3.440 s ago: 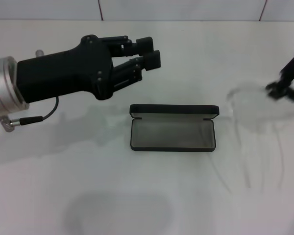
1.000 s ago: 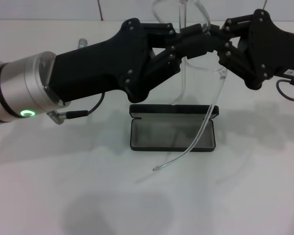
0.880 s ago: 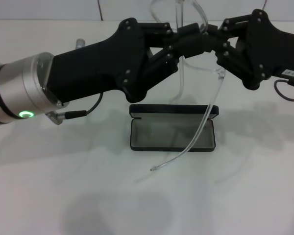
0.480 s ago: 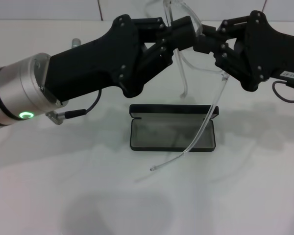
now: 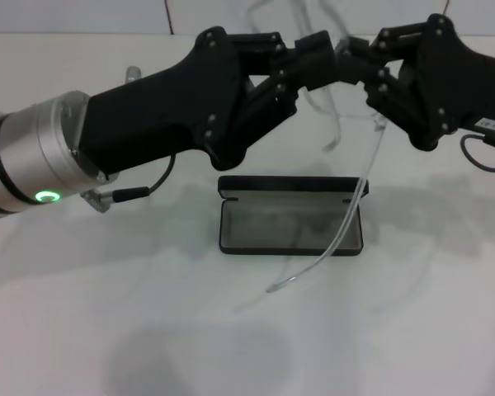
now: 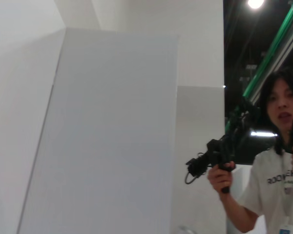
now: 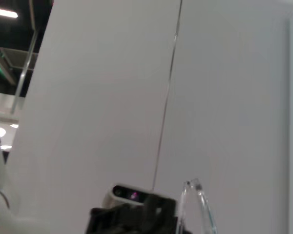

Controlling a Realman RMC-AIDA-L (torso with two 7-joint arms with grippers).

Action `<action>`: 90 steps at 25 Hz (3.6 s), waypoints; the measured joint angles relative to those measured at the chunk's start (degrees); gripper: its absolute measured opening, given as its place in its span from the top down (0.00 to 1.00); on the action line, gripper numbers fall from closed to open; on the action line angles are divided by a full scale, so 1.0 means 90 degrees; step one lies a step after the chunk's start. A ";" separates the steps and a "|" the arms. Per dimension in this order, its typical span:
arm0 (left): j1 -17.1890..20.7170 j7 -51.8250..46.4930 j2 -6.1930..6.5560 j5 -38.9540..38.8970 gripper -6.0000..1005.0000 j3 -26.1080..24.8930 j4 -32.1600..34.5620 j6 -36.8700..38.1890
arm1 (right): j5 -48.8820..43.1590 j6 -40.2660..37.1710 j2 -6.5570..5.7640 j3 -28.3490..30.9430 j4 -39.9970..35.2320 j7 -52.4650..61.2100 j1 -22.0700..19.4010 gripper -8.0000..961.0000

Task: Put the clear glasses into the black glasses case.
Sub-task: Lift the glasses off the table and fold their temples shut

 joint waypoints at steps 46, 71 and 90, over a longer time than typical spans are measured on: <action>-0.0122 0.0221 0.0012 -0.0276 0.90 0.0122 -0.0400 0.0355 | 0.0327 -0.0258 -0.0012 -0.0138 0.0183 -0.0141 -0.0014 0.92; -0.0310 0.0861 -0.0006 0.0459 0.91 0.0732 -0.0817 0.1015 | 0.4579 -0.1387 -0.0131 -0.0140 0.0078 0.1153 -0.0804 0.92; -0.0640 0.1045 -0.0031 -0.0994 0.93 0.1526 -0.0898 0.0577 | 0.4548 -0.0637 0.0027 -0.1597 0.0774 0.0668 0.0065 0.92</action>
